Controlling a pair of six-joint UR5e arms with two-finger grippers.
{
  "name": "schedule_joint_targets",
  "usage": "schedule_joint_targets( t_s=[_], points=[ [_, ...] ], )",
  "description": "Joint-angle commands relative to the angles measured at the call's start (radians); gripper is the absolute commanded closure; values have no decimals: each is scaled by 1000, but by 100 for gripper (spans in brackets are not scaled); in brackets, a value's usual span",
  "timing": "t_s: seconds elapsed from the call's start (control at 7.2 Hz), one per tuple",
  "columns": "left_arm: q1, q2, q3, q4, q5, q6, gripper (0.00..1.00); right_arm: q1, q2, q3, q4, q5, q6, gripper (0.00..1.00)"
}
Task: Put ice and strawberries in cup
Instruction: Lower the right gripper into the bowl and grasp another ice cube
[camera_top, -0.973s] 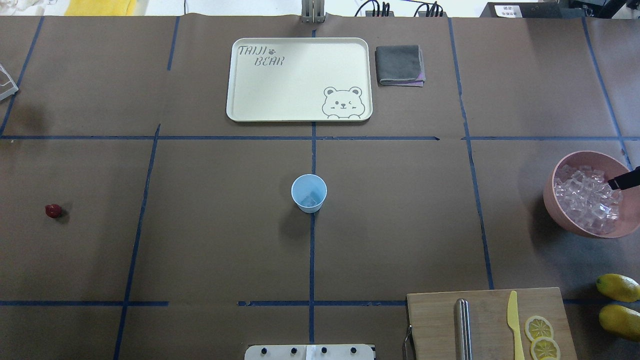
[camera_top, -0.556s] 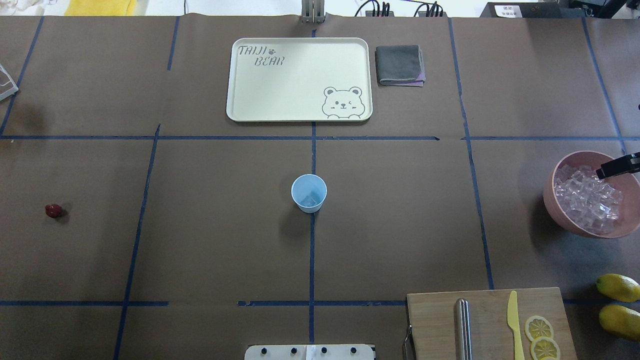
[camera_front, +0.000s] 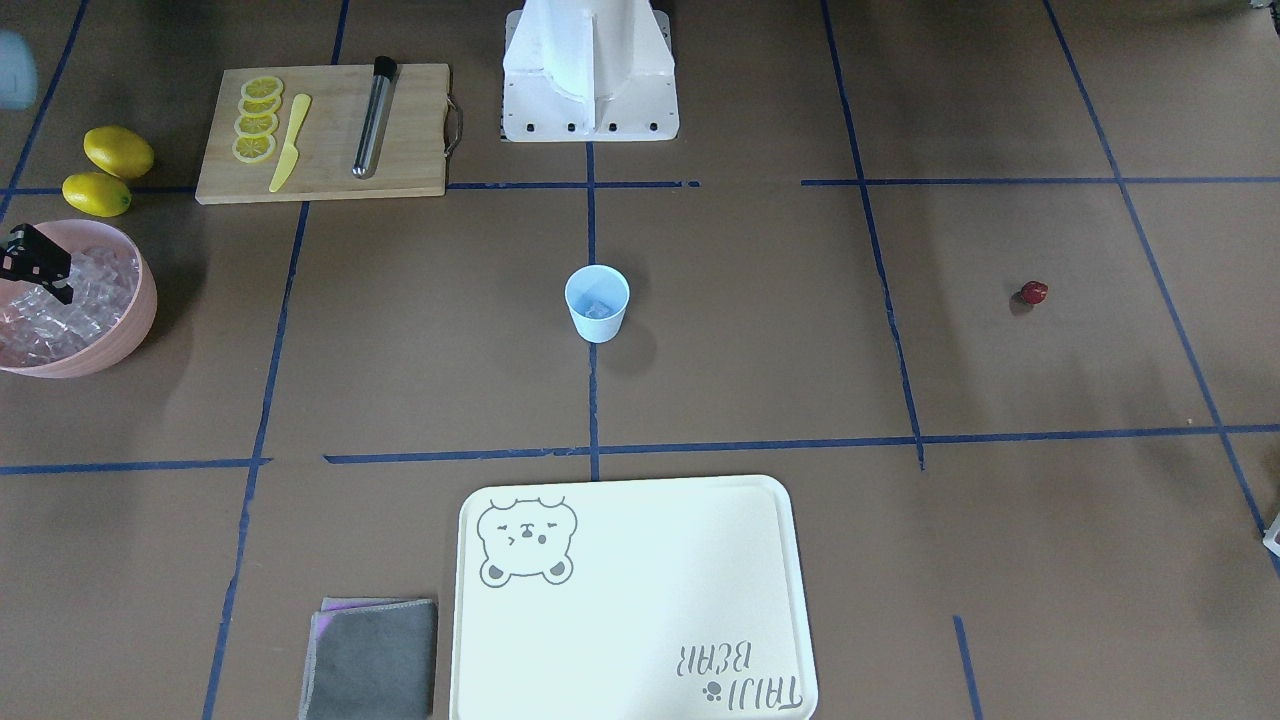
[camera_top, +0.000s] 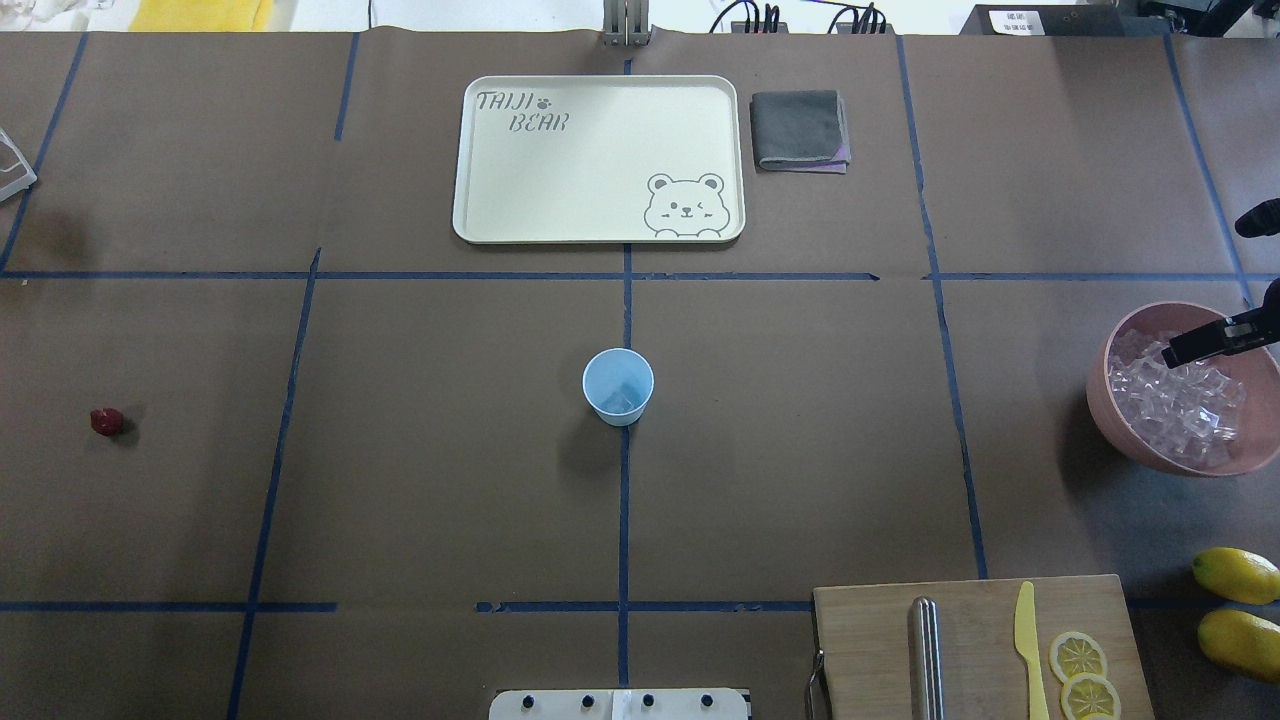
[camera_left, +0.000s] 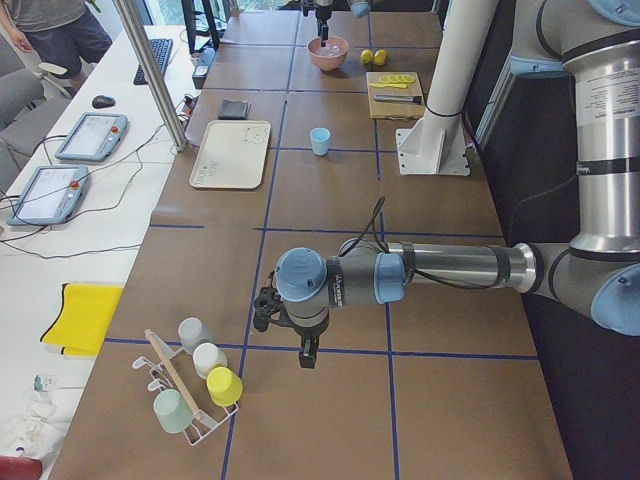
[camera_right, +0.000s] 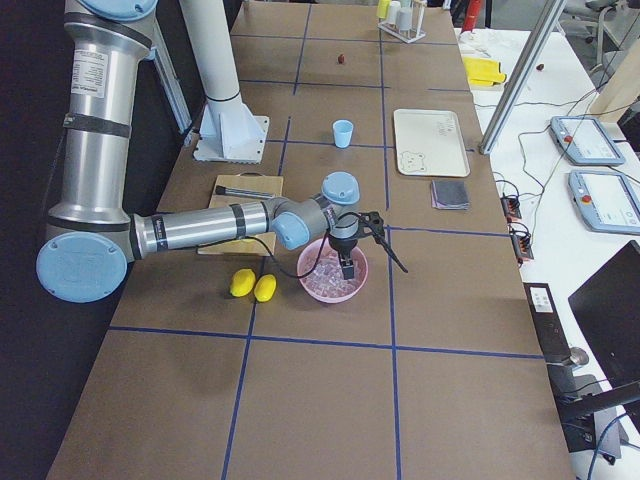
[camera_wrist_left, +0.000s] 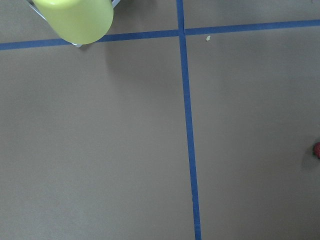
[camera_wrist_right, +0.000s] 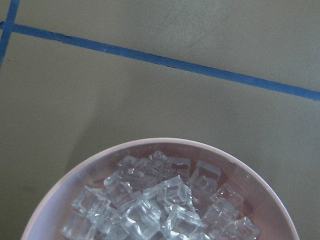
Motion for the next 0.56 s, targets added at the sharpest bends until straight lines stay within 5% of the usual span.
schedule_joint_targets(
  t_s=[0.0, 0.42],
  points=[
    [0, 0, -3, 0, 0, 0, 0, -2, -12, -8, 0, -8, -6, 4],
    [0, 0, -4, 0, 0, 0, 0, -17, -15, -28, 0, -9, -6, 9]
  ],
)
